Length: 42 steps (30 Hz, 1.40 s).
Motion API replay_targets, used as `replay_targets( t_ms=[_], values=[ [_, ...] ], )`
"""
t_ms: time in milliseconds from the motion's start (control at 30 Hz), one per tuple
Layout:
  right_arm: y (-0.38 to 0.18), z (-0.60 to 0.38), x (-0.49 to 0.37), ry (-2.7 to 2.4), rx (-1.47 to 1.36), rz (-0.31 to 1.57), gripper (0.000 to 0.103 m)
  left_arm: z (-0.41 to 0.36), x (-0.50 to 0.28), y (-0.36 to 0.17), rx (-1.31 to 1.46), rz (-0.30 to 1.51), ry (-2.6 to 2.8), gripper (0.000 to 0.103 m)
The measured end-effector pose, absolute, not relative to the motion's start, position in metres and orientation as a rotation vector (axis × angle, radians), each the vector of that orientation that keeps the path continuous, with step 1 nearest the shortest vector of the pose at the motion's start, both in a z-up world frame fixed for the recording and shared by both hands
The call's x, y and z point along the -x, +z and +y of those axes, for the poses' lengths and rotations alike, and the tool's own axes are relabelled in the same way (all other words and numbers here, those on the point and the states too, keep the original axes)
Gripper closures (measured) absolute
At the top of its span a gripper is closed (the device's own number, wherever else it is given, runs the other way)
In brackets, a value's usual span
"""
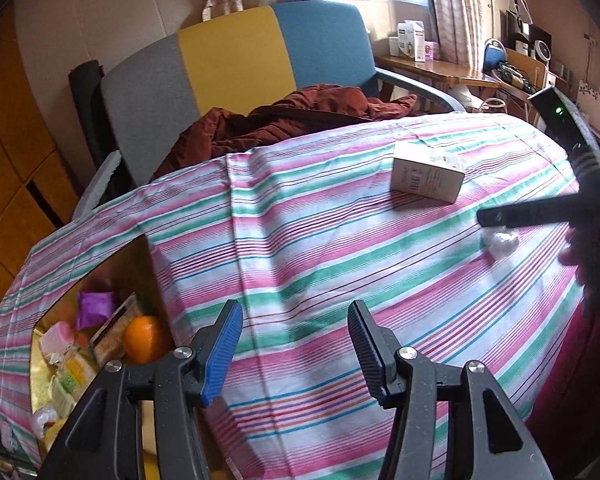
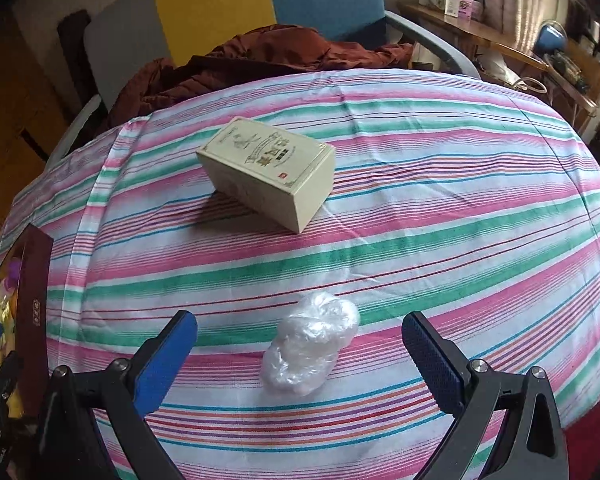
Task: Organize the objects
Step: 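Grasp the white box with the left gripper while the right grasps the wrapped item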
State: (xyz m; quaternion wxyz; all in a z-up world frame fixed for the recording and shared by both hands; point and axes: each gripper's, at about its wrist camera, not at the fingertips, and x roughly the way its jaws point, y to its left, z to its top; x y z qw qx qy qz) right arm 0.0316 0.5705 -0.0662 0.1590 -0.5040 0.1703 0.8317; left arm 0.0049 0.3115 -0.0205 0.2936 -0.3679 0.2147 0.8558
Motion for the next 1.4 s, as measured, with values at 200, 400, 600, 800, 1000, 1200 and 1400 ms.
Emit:
replay_targets(
  t_ms=[200,400,600,800,1000,1200,1400],
  values=[
    [-0.074,0.576,-0.032,2.348,1.47,0.521,0.001,0.337,0.01,-0.017,1.01,0.472,2.215,0.048],
    [-0.085,0.577,-0.026,2.294,1.524,0.474,0.015,0.365,0.032,-0.019,1.091,0.345,2.123,0.048],
    [-0.09,0.578,-0.022,2.285,1.544,0.437,0.064,0.393,0.05,-0.03,1.185,0.241,2.026,0.039],
    [-0.079,0.586,-0.028,2.276,1.462,0.435,0.065,0.424,0.072,-0.043,1.329,0.098,1.925,0.03],
    [-0.063,0.604,-0.041,2.266,1.31,0.526,0.065,0.465,0.091,-0.057,1.49,-0.074,1.854,0.017],
    [-0.055,0.614,-0.047,2.257,1.232,0.59,0.065,0.509,0.106,-0.059,1.532,-0.132,1.915,0.001],
    [-0.052,0.623,-0.055,2.254,1.186,0.639,0.065,0.551,0.124,-0.063,1.568,-0.062,1.971,0.001]
  ],
)
